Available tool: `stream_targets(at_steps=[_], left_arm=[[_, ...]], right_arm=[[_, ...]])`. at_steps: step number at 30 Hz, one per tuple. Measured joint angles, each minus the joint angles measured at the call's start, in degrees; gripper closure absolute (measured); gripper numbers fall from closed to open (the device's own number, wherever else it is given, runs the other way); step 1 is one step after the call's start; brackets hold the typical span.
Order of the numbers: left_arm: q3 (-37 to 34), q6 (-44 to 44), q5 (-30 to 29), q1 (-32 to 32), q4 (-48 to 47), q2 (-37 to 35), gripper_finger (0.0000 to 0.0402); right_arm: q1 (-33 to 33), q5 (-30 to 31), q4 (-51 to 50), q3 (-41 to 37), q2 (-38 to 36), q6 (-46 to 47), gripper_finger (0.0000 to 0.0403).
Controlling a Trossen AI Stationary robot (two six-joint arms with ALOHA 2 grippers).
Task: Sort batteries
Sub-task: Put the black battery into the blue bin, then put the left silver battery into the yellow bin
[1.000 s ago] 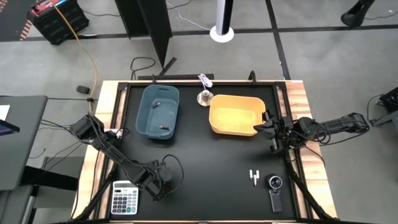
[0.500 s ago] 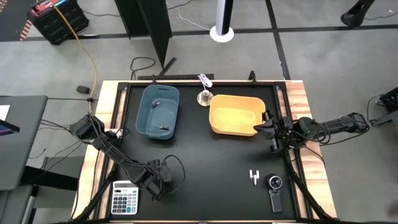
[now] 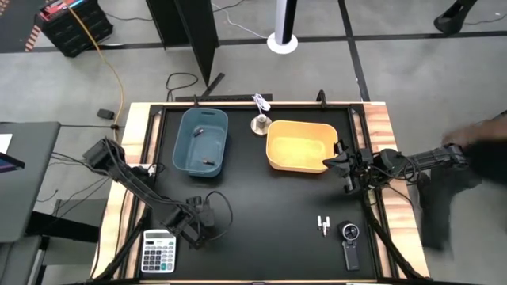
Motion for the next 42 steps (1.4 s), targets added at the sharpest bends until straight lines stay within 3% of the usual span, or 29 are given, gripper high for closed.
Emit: stream_targets(at_steps=[4, 9, 16, 20, 29, 31, 37, 42], left_arm=[[0.0, 1.7, -2.1, 0.0, -0.6, -5.2, 0.0361], [0.1, 5.3, -10.3, 1.0, -3.4, -14.5, 0.0361], [0.2, 11.8, -21.5, 9.8, -10.0, -25.8, 0.0361], [0.2, 18.3, -22.0, 18.7, -10.4, -29.1, 0.0361], [0.2, 29.7, -15.6, 36.9, -10.4, -29.4, 0.0360], [0.2, 31.3, -15.5, 39.3, -10.4, -29.4, 0.0338], [0.3, 34.0, -14.4, 42.7, -10.1, -29.4, 0.0207], [0.3, 33.7, -15.1, 43.3, -10.0, -30.1, 0.0142]], right_arm=[[0.0, 0.0, -0.1, 0.0, 0.0, 0.0, 0.0369], [0.0, 0.0, -0.1, 0.0, 0.0, 0.0, 0.0369], [0.0, 0.0, -0.5, 0.0, 0.2, 0.0, 0.0369], [0.0, 0.0, -0.5, 0.0, 1.7, -0.1, 0.0369], [0.0, 0.0, 5.1, 0.0, 7.1, -3.5, 0.0369], [0.0, 0.0, 6.2, 0.7, 8.2, -4.1, 0.0369], [0.0, 0.0, 4.6, 6.0, 13.1, -4.2, 0.0361], [0.0, 0.0, -0.2, 13.5, 20.5, -4.1, 0.0305]])
